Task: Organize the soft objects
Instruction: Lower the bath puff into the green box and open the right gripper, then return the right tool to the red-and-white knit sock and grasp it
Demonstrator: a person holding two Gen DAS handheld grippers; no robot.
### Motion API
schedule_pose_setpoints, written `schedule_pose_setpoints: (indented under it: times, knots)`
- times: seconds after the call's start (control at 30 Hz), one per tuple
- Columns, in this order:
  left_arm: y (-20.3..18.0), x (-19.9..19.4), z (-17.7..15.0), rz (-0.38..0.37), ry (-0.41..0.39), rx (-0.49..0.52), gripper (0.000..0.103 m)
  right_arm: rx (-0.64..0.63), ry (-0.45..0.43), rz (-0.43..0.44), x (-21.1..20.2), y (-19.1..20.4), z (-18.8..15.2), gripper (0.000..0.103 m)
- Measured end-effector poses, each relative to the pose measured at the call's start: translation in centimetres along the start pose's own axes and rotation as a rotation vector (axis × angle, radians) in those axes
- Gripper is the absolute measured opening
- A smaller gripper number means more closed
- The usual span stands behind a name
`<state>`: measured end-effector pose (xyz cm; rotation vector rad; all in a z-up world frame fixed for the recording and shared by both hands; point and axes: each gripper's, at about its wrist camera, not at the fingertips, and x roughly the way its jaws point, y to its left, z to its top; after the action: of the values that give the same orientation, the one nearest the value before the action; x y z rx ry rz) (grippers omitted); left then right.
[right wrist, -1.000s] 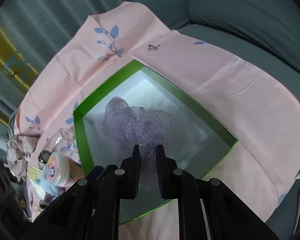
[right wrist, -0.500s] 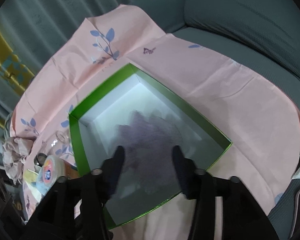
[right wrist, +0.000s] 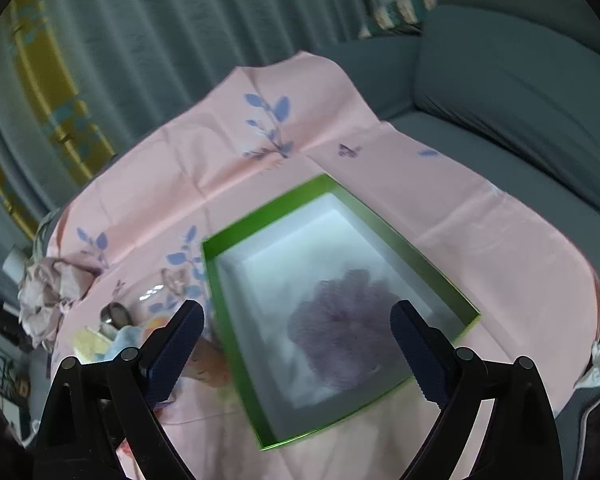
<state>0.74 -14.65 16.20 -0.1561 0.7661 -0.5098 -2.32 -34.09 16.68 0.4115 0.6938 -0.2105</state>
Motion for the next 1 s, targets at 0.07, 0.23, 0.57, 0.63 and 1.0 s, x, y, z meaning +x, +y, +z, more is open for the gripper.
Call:
schedule_pose_setpoints:
  times: [0.07,0.23,0.57,0.63,1.0]
  knots:
    - [1.3,-1.6,0.0,0.021,-0.036,-0.028,0.102,-0.035,-0.011,0.025,-0.6,1.4,-0.1,0.095]
    - [4.7,-5.2,-0.3,0.084,-0.085,-0.075,0.102,-0.146,-0.034,0.08,-1.8,5.4,-0.9,0.099]
    - [12.6,-9.1,-3.7,0.228,-0.091,-0.211,0.102,-0.385,0.054,0.293,-1.9,14.6,-5.3,0.101]
    - [14.1,-9.4,-4.5,0.243,-0.077,-0.249,0.102,-0.423,0.102,0.349,-1.3,16.5,-6.6,0.101]
    - [18.6,-5.8,-9.5,0.221,0.044,-0.363,0.1,-0.428,0.435,0.488,4.9,20.1,-12.2,0.101]
